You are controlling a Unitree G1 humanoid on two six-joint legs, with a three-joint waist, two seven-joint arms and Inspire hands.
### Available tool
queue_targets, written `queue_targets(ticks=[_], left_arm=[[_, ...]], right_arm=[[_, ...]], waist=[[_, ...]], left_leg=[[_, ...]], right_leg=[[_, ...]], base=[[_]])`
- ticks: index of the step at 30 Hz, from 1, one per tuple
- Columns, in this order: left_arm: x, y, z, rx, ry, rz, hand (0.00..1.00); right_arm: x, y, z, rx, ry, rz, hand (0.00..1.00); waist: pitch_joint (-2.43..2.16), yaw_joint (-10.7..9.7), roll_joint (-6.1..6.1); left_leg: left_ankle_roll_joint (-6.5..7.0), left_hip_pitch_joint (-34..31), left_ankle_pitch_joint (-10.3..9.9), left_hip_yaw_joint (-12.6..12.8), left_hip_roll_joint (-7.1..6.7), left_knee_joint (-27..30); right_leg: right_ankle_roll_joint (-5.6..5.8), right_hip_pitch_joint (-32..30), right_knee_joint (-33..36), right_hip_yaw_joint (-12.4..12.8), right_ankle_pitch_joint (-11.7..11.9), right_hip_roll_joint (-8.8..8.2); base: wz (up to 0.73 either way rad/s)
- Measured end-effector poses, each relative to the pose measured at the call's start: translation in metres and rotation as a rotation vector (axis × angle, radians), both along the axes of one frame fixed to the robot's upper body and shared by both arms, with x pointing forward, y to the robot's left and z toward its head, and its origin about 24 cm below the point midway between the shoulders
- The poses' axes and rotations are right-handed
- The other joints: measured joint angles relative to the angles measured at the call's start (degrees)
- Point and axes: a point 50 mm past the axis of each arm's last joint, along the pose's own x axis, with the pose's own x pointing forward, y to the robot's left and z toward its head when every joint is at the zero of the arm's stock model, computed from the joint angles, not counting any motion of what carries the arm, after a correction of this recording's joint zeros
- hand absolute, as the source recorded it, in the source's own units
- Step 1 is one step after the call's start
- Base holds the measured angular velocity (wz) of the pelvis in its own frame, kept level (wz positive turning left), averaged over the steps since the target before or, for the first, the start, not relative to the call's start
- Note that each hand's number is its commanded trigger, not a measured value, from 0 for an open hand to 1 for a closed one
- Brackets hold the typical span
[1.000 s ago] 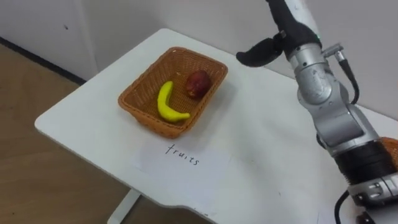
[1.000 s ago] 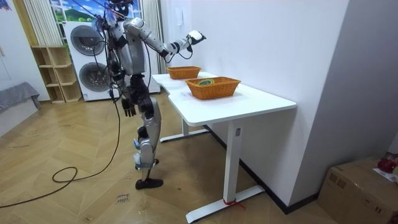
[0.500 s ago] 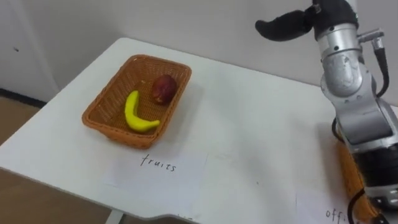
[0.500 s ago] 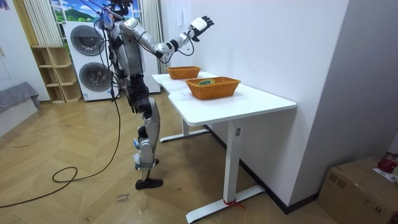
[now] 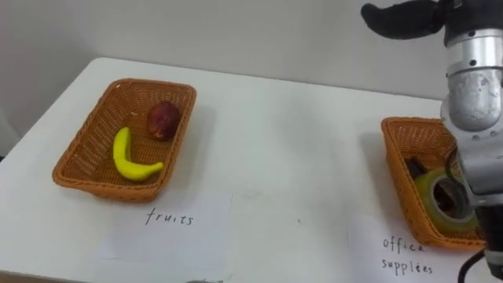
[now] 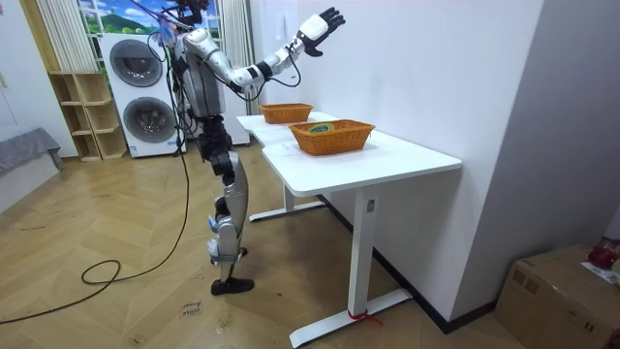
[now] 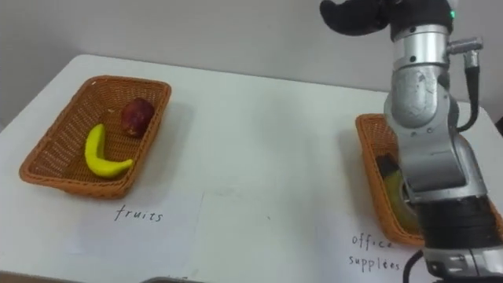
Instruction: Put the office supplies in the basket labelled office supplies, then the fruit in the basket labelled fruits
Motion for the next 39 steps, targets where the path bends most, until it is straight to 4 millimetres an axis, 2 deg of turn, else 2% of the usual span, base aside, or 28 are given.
queue_targets(ticks=[3, 6, 10, 16, 19, 22, 27, 29, 33, 37, 39], left_arm=[[0.001, 0.002, 0.001, -0.002, -0.007, -0.016, 0.00], [0.000, 0.006, 0.002, 0.007, -0.004, -0.018, 0.00], [-0.001, 0.006, 0.002, 0.017, -0.006, -0.019, 0.00], [0.003, 0.006, 0.003, 0.027, -0.033, -0.019, 0.00], [0.000, 0.003, 0.002, 0.020, -0.028, -0.017, 0.00], [0.001, 0.003, 0.002, 0.035, -0.036, -0.015, 0.00], [0.003, 0.003, 0.003, 0.055, -0.054, -0.012, 0.00], [0.003, 0.003, 0.003, 0.057, -0.055, -0.012, 0.00], [0.000, 0.005, 0.003, 0.074, -0.053, -0.001, 0.00], [-0.008, 0.008, 0.004, 0.084, -0.044, 0.026, 0.00], [-0.012, 0.009, 0.004, 0.090, -0.037, 0.038, 0.00]], right_arm=[[-0.006, -0.009, 0.005, 0.004, -0.035, -0.031, 0.00], [-0.020, -0.012, 0.007, 0.009, -0.090, -0.035, 0.00], [-0.028, -0.014, 0.006, 0.054, -0.125, -0.025, 0.00], [-0.046, -0.042, -0.006, 0.112, -0.132, -0.128, 0.00], [-0.052, -0.053, -0.008, 0.129, -0.147, -0.184, 0.00], [-0.059, -0.065, -0.011, 0.167, -0.160, -0.232, 0.00], [-0.083, -0.089, -0.032, 0.187, -0.110, -0.352, 0.00], [-0.090, -0.093, -0.039, 0.182, -0.090, -0.377, 0.00], [-0.104, -0.105, -0.039, 0.175, -0.114, -0.451, 0.00], [-0.123, -0.118, -0.044, 0.179, -0.141, -0.557, 0.00], [-0.132, -0.124, -0.049, 0.221, -0.148, -0.595, 0.00]], waist=[[0.16, -0.83, -0.24], [0.11, -1.29, -0.27], [0.11, -2.53, -0.09], [0.15, -3.91, 0.36], [-0.12, -5.37, 0.95], [-0.08, -6.86, 0.74], [0.22, -7.03, -0.08], [0.22, -7.07, -0.03], [0.26, -8.63, 0.27], [0.23, -8.56, 0.39], [0.07, -8.70, 0.67]], left_leg=[[-0.10, -0.05, -0.39, 0.19, 0.35, 0.24], [-0.43, -0.04, -0.75, 0.79, 0.81, 0.40], [-0.63, 0.04, -0.87, 1.52, 1.22, 0.38], [-0.71, 0.06, -0.91, 2.98, 1.46, -0.07], [-0.73, 0.07, -0.92, 3.61, 1.54, -0.35], [-0.74, 0.08, -0.92, 3.82, 1.61, -0.37], [-0.88, 0.93, -1.06, 4.70, 1.69, -0.88], [-0.89, 0.94, -1.18, 4.81, 1.73, -0.90], [-0.89, 0.92, -1.19, 4.98, 1.74, -0.92], [-1.03, 0.80, -1.41, 5.48, 1.93, -1.00], [-1.09, 0.82, -1.57, 6.23, 2.12, -0.99]], right_leg=[[-0.08, -0.29, -0.03, 0.33, 0.16, 0.29], [-0.14, -0.52, -0.05, 0.72, 0.21, 0.81], [-0.33, -0.43, -0.10, 1.22, 0.32, 1.19], [-0.67, -0.65, -0.97, 3.30, 0.54, 1.70], [-0.67, -1.14, -0.80, 3.95, 0.55, 1.81], [-0.67, -1.25, -0.78, 4.01, 0.55, 1.86], [-0.68, -1.28, -0.79, 5.04, 0.55, 2.02], [-0.68, -1.32, -0.78, 5.51, 0.55, 2.12], [-0.68, -1.91, -0.78, 5.68, 0.55, 2.17], [-0.68, -2.07, -0.87, 5.95, 0.55, 2.35], [-0.68, -2.03, -0.88, 6.76, 0.55, 2.58]], base=[[-0.09], [-0.10], [-0.10], [-0.13], [-0.12], [-0.03], [-0.10], [-0.10], [-0.01], [-0.06], [-0.16]])
